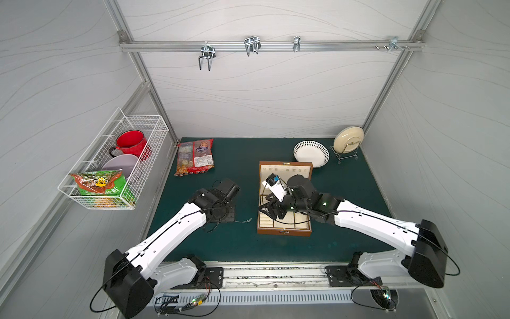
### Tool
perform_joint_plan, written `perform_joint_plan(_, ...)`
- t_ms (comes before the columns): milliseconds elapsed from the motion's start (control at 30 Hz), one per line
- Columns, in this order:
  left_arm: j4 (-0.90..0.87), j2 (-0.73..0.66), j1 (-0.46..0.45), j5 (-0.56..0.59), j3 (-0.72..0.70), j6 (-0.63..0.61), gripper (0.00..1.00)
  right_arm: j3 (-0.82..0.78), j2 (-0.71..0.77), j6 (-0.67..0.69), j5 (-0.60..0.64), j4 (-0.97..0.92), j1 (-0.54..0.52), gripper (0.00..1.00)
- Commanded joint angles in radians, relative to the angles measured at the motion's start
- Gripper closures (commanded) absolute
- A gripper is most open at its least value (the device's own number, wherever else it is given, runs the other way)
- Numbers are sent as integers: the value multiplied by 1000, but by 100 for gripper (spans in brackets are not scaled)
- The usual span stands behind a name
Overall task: Put jewelry chain into jewelry box
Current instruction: Pick up the necklace from the center of the board.
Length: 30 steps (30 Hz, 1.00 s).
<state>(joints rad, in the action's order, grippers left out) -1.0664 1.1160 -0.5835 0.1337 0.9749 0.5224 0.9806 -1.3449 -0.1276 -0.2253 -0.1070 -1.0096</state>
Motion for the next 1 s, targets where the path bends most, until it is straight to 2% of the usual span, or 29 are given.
perform_joint_plan(0, -52, -29, 1, -14, 61, -36, 100, 6, -45, 84, -65, 112, -36, 39)
perform_joint_plan(167, -77, -45, 1, -26, 92, -41, 100, -78, -111, 55, -73, 366, -47, 51)
perform_joint_plan(267, -85, -50, 1, -27, 102, -37, 100, -50, -181, 49, -103, 385, -53, 53)
perform_joint_plan(333, -90, -52, 1, -26, 107, -35, 100, -24, -229, 48, -132, 393, -61, 59)
perform_joint_plan(733, -91, -55, 2, -25, 99, -24, 100, 32, -452, -19, -196, 547, -95, 70)
perform_joint_plan(967, -92, -57, 2, -20, 93, -18, 100, 70, -543, -56, -211, 587, -106, 70)
